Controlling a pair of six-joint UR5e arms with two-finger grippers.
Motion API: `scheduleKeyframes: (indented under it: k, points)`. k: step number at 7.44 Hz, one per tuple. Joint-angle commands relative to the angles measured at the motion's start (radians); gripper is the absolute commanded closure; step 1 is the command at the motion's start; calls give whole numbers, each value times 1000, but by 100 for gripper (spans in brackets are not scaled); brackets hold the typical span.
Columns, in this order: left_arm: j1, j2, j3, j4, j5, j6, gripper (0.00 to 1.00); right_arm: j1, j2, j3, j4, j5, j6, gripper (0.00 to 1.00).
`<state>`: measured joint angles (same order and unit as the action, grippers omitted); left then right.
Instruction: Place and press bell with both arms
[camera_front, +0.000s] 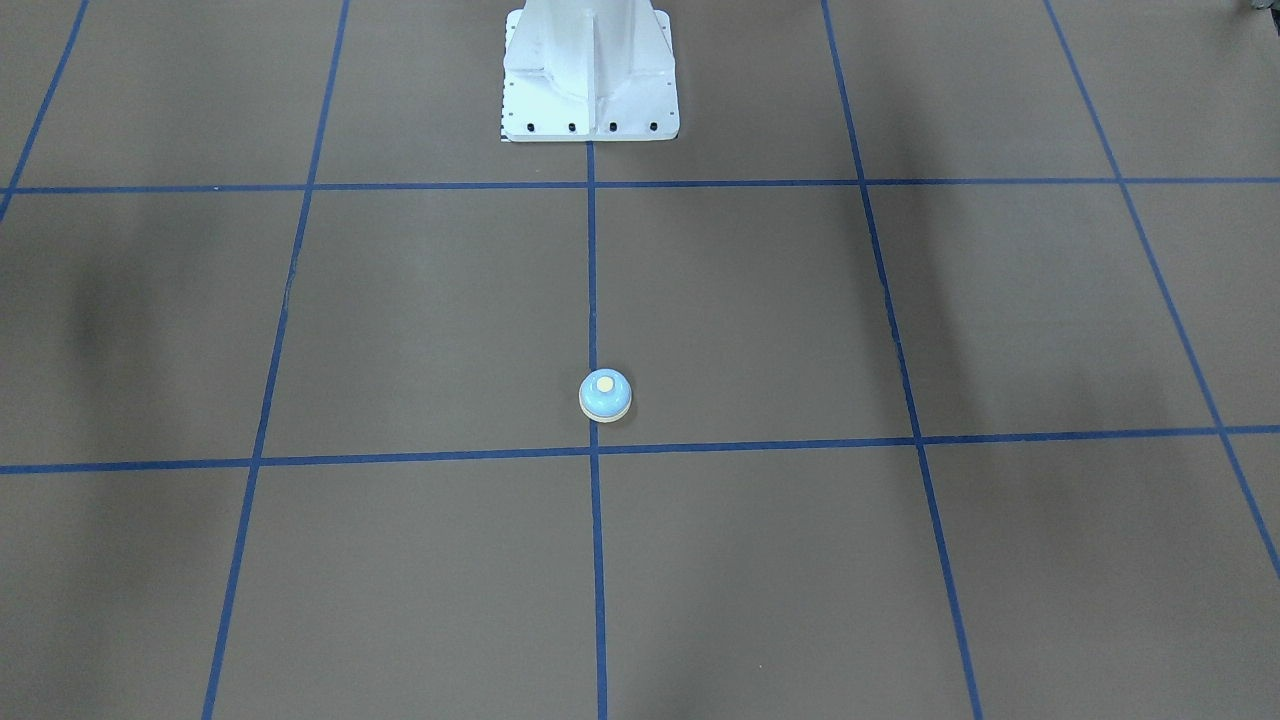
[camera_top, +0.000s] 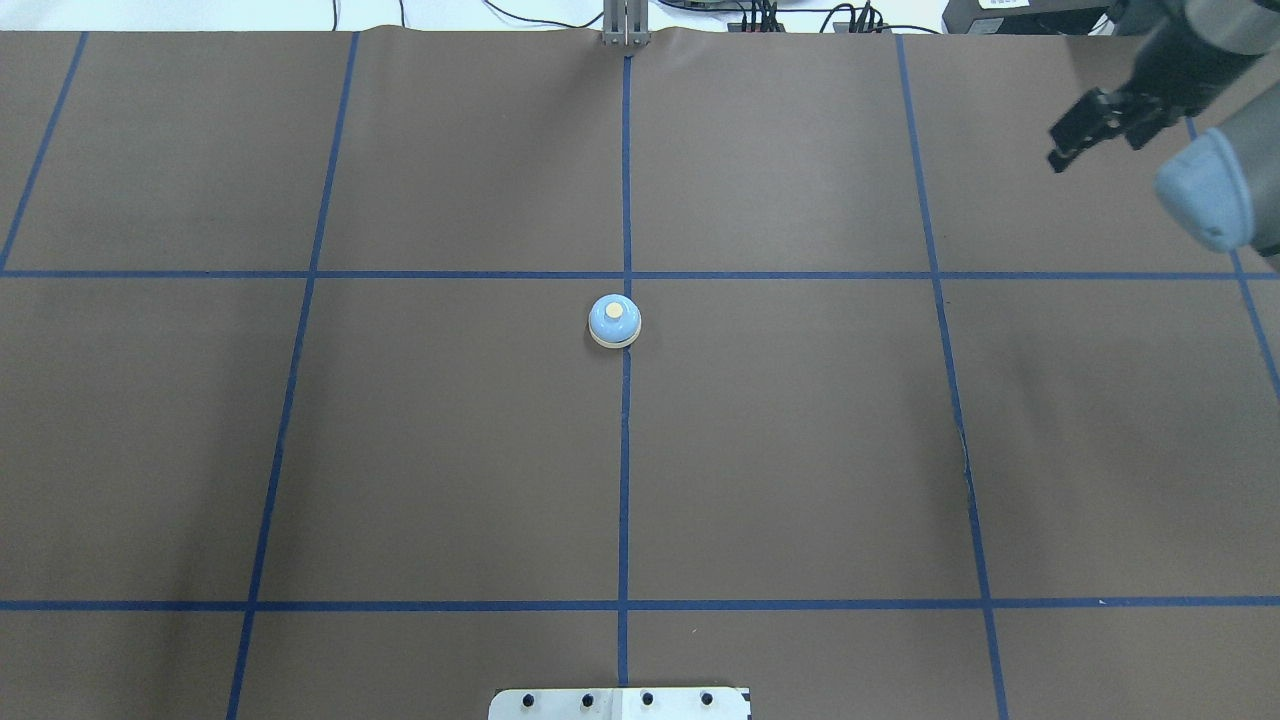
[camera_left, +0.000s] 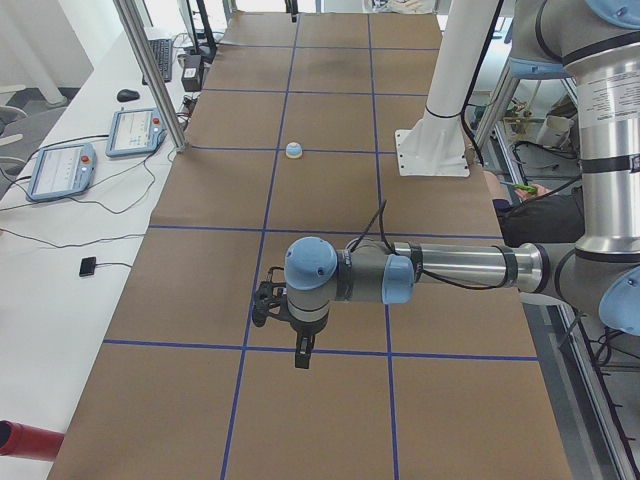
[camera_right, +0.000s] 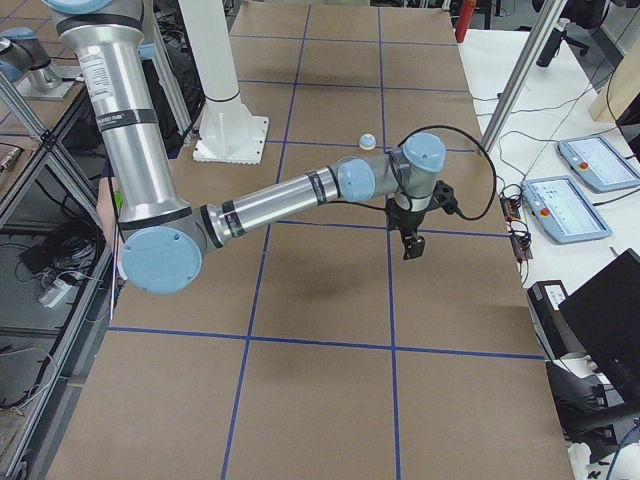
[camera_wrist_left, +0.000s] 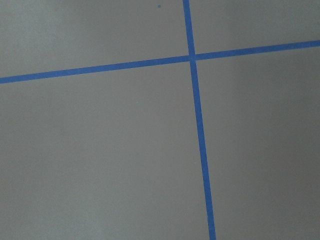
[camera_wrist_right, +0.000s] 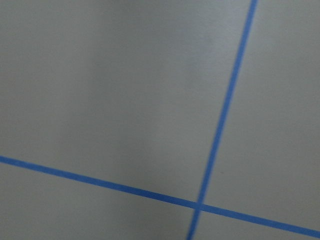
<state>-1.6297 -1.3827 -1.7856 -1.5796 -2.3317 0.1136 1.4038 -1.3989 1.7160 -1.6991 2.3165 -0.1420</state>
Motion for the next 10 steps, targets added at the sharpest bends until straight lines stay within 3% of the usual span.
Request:
scheduleKeyframes:
  k: [1,3,8,10]
  points:
    - [-2,1,0,0,-3,0,0,115,-162,29,4,11,-105,0]
    - [-5,2,3,1,-5,0,0,141,-221,46,4,9,-88,0]
    - [-44,-3,-8,-11,3,1,0,141,-224,50,4,9,-25,0]
    - [-44,-2,46,-10,3,1,0,141,-232,51,4,9,-25,0]
